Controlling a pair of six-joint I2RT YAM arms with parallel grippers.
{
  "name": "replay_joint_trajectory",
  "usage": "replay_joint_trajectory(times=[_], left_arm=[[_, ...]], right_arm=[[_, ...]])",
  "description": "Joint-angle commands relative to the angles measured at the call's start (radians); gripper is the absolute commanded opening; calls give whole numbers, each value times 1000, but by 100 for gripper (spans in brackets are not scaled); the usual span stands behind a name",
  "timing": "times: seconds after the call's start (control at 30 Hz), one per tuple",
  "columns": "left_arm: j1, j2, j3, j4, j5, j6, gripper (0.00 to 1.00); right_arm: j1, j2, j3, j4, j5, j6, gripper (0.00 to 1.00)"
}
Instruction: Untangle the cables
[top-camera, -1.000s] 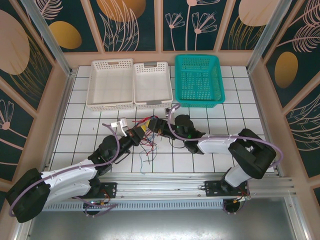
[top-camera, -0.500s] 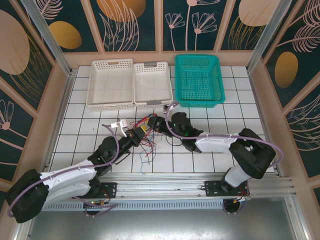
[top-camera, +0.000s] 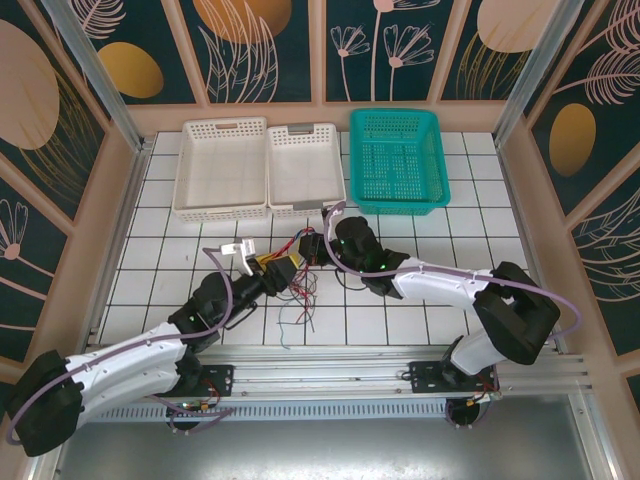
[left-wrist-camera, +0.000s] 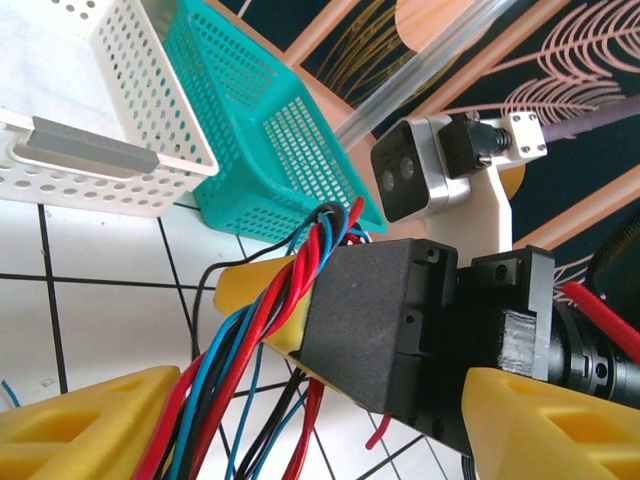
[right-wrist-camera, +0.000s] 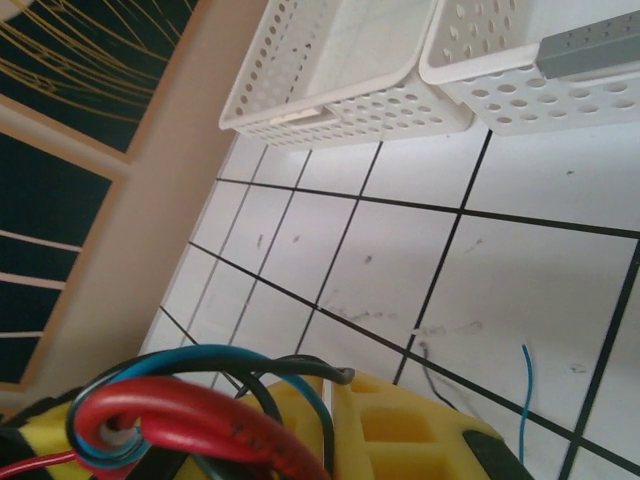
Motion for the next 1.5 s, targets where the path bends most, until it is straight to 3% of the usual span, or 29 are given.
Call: replay_joint_trajectory(times=[0.0, 0.1, 0.3, 0.43, 0.83, 1.13, 1.33, 1.47], left_arm=[[-5, 34, 49, -31, 71, 59, 72], [-4, 79, 73, -71, 94, 91, 70], [-5, 64, 83, -132, 75, 137, 51], [-5, 39, 80, -146, 81, 147, 42], [-5, -4, 79, -228, 128, 152, 1], [-4, -54, 90, -348, 116, 147, 0], [-6, -40, 113, -417, 100, 152, 0], [-5, -18, 152, -500, 61, 166, 0]], right_arm=[[5, -44, 37, -16, -43, -66, 0], [5, -65, 49, -32, -82, -99, 0], [5, -102, 99, -143, -131, -192, 0], [3, -120, 112, -198, -117, -229, 0], [3, -95, 216, -435, -14, -336, 0], [-6, -44, 336, -740, 257, -406, 0], [-19, -27, 351, -829, 397, -411, 0], [-80, -26, 346, -883, 470, -397, 0]])
